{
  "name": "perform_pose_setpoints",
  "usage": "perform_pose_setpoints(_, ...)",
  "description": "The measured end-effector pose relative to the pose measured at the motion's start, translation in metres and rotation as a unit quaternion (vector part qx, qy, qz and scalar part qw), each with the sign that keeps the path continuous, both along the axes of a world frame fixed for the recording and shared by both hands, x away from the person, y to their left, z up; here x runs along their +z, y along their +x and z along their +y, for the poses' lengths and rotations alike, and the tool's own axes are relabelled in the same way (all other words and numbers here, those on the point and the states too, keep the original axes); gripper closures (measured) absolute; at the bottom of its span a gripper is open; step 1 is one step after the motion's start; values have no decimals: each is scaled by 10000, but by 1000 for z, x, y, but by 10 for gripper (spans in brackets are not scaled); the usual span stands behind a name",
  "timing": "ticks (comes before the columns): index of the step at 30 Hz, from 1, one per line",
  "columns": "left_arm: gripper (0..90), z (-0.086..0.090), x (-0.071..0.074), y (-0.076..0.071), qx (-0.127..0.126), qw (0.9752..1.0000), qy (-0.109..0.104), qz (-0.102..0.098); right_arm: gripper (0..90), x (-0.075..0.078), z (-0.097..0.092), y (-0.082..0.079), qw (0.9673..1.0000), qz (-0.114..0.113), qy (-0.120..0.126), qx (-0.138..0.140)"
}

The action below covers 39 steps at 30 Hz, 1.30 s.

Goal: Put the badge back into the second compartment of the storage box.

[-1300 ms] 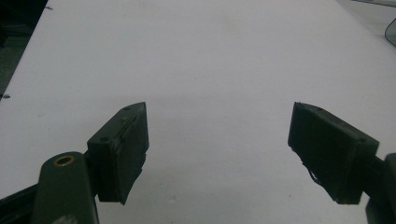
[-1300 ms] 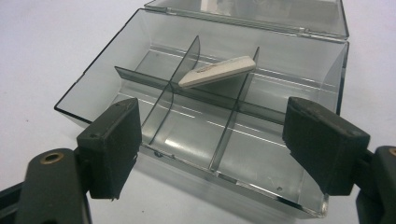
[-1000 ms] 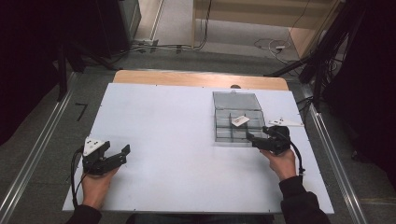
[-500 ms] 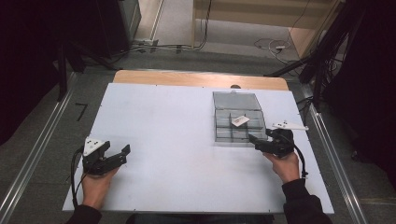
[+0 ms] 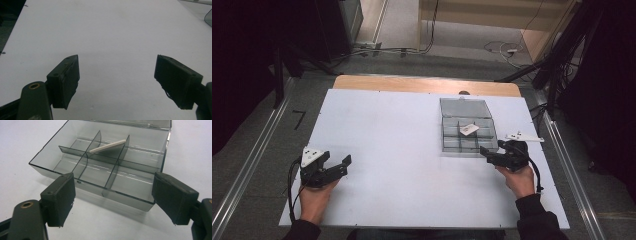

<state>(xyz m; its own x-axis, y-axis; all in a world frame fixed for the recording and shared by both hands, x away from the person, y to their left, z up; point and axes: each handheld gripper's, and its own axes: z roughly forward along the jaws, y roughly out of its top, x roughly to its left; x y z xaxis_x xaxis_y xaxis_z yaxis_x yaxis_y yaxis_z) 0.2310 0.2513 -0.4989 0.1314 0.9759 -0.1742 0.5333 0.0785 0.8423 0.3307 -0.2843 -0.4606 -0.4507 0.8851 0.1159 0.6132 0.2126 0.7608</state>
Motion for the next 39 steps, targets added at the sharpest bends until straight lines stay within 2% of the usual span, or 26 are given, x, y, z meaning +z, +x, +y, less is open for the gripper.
perform_pose_setpoints(39, 203, 0, 0, 0, 1, 10000, 13, 18, 179, 0, -20, -16, 10000, -30, 22, -93)
